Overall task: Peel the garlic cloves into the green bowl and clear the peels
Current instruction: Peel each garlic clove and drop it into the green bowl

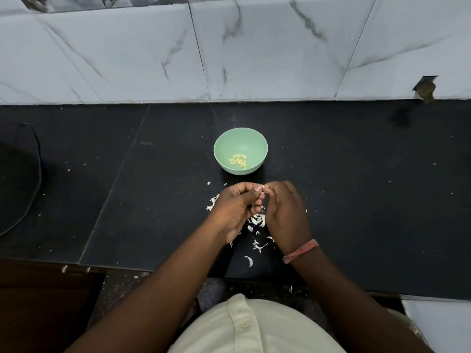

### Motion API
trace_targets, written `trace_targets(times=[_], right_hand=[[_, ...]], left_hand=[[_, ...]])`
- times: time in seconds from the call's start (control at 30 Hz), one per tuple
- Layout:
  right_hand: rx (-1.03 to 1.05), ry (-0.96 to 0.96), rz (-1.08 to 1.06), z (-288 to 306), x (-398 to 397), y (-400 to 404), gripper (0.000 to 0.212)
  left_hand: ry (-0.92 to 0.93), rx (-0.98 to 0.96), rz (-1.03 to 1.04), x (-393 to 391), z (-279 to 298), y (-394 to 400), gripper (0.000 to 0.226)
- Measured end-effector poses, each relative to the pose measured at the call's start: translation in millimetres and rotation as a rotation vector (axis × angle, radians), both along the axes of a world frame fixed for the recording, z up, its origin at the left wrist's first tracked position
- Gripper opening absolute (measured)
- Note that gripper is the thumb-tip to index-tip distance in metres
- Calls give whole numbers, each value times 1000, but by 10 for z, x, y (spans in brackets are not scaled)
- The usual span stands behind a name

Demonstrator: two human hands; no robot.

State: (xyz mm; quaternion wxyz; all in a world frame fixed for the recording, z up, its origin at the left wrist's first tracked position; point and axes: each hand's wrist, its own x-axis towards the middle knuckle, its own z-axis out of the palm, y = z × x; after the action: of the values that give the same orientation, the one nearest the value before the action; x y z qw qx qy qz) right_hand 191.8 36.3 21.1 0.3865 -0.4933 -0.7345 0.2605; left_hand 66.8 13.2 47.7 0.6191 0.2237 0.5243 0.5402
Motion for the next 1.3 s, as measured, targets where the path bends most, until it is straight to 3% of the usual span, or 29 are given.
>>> trace_targets(times=[0.13, 0.33, 0.5, 0.67, 0.77, 0.9, 1.0, 1.13, 1.3], right_hand=[[-54, 22, -31, 17, -59, -21, 12], [54, -123, 35, 87, -40, 11, 16], [-32, -68, 19, 79, -68, 48, 23], [-57, 38, -65, 97, -41, 85, 14], [-90, 133, -113, 131, -68, 88, 14], [-288, 425, -110, 152, -84, 83, 12], [-317, 524, -92, 211, -66, 80, 17], [-238, 390, -10, 243, -30, 86, 26], [-419, 476, 36, 318, -39, 87, 13]], left_hand=[[77, 42, 0, -6, -14, -9, 18], [765, 166, -53, -48, 25, -24, 16], [913, 165, -4, 2, 6, 17, 13], [728, 163, 40, -35, -8, 46, 9], [430, 137, 37, -29, -30, 58, 11], [46, 128, 51, -6, 30, 65, 9], [-3, 131, 17, -29, 40, 75, 9], [-3, 138, 11, -35, 37, 64, 13], [20, 204, -18, -72, 63, 28, 11]])
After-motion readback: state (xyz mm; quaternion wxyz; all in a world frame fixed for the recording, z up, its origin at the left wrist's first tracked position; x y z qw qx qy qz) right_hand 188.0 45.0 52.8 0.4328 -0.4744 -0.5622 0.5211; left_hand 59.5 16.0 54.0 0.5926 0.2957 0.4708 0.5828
